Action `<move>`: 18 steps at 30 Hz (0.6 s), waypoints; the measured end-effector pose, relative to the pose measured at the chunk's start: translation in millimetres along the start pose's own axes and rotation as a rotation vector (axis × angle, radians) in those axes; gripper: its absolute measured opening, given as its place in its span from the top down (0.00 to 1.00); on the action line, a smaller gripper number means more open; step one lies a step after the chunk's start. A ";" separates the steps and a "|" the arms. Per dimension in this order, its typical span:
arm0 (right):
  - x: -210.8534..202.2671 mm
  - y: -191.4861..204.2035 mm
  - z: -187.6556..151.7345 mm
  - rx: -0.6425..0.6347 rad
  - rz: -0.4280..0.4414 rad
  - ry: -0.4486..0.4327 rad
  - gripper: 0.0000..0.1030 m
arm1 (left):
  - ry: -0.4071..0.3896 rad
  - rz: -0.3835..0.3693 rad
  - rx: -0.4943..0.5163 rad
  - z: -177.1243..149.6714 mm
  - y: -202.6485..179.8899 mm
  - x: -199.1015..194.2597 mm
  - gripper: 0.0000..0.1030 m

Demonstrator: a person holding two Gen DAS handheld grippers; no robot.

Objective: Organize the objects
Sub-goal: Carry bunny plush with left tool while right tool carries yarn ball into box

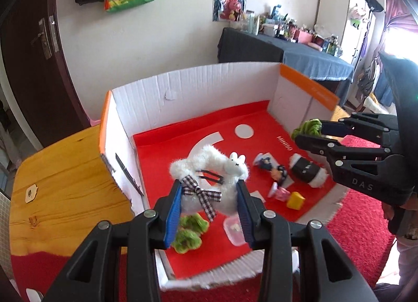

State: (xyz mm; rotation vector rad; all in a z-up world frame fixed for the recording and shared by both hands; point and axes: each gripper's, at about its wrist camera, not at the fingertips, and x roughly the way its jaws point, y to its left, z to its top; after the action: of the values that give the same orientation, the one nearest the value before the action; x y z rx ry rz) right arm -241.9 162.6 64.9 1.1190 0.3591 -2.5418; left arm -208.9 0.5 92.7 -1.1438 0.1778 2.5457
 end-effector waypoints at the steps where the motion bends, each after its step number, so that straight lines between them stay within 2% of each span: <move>1: 4.3 -0.4 0.8 -0.003 -0.010 0.011 0.72 | 0.014 0.002 0.002 1.3 1.6 5.3 0.60; 5: 19.4 -0.3 3.3 -0.022 -0.051 0.047 0.72 | 0.052 0.011 0.000 1.3 6.9 19.1 0.60; 18: 54.7 -4.0 6.7 -0.028 -0.092 0.151 0.72 | 0.124 0.061 0.002 6.4 14.3 48.1 0.60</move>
State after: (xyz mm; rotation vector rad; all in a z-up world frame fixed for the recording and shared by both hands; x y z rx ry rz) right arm -282.6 152.6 28.8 1.3166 0.4932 -2.5283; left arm -248.2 1.1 60.8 -1.3159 0.2495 2.5265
